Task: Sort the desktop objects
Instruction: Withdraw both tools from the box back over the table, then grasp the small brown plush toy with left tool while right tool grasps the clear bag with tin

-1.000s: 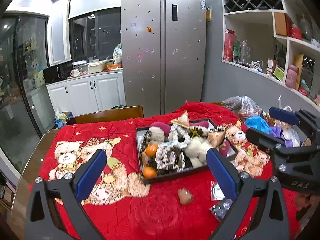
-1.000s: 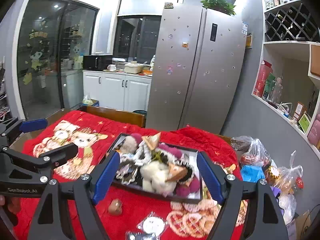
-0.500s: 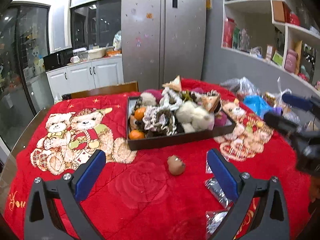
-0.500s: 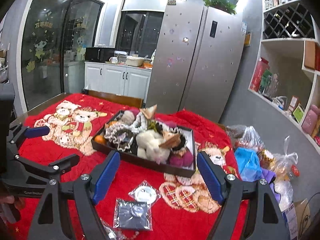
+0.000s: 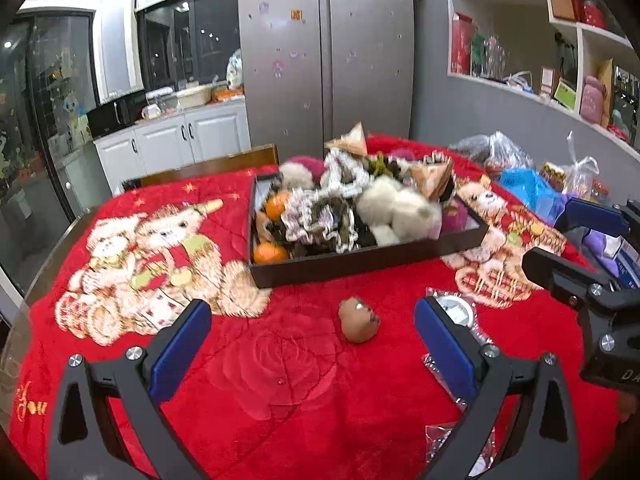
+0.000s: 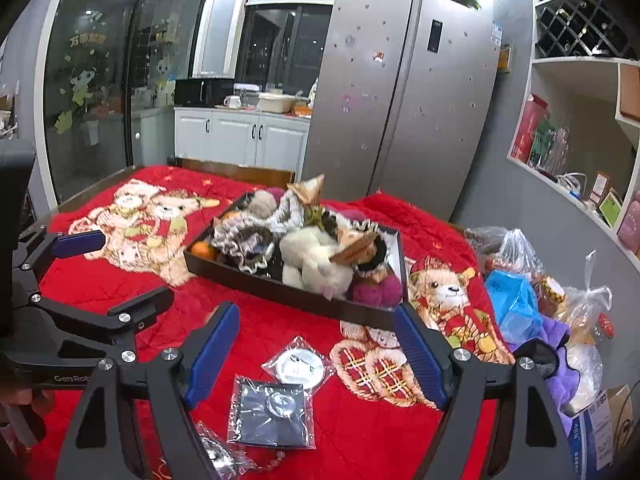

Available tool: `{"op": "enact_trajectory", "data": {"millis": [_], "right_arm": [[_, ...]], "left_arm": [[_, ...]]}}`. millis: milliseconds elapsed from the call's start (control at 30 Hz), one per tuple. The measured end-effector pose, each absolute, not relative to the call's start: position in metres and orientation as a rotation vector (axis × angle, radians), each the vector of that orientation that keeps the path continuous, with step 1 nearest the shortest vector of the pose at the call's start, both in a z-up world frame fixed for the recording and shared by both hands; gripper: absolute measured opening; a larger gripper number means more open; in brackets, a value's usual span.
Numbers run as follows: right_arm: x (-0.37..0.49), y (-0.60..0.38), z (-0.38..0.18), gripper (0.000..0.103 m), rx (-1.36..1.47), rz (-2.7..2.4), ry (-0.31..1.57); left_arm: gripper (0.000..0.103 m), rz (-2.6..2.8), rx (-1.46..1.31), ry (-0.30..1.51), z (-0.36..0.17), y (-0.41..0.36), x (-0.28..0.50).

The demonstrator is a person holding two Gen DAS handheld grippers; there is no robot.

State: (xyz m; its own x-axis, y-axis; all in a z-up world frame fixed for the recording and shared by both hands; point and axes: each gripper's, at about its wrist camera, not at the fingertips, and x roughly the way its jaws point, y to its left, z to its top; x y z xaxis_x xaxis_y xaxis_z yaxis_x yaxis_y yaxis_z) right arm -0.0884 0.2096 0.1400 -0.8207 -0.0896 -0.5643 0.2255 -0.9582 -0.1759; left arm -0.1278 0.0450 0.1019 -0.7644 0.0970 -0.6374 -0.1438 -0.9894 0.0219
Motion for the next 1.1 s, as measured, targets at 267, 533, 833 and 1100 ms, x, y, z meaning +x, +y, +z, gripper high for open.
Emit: {"op": "enact_trajectory", "data": {"millis": [267, 533, 833, 1100], "right_arm": [[-0.126, 0.224, 0.091, 0.081, 1.01, -2.786, 0.273], [-0.162, 0.225, 0.042, 0.081, 1.177, -2.725, 0.266], [-0.18, 0.229, 0.011, 0.081, 1.282, -2.67, 0.204], [-0.185, 0.234, 0.007, 0.081, 1.296, -2.634, 0.09]], "left_arm": [[0.102, 2.79, -1.135, 0.136, 0.06, 0.047, -0.159], [0.102, 2.738, -1.216, 0.211, 0.033, 0.059, -0.19], [0.103, 2.648, -1.227, 0.15, 0.015, 0.062, -0.21], [0.103, 2.578, -1.354, 0.18, -0.003, 0.067, -0.225]]}}
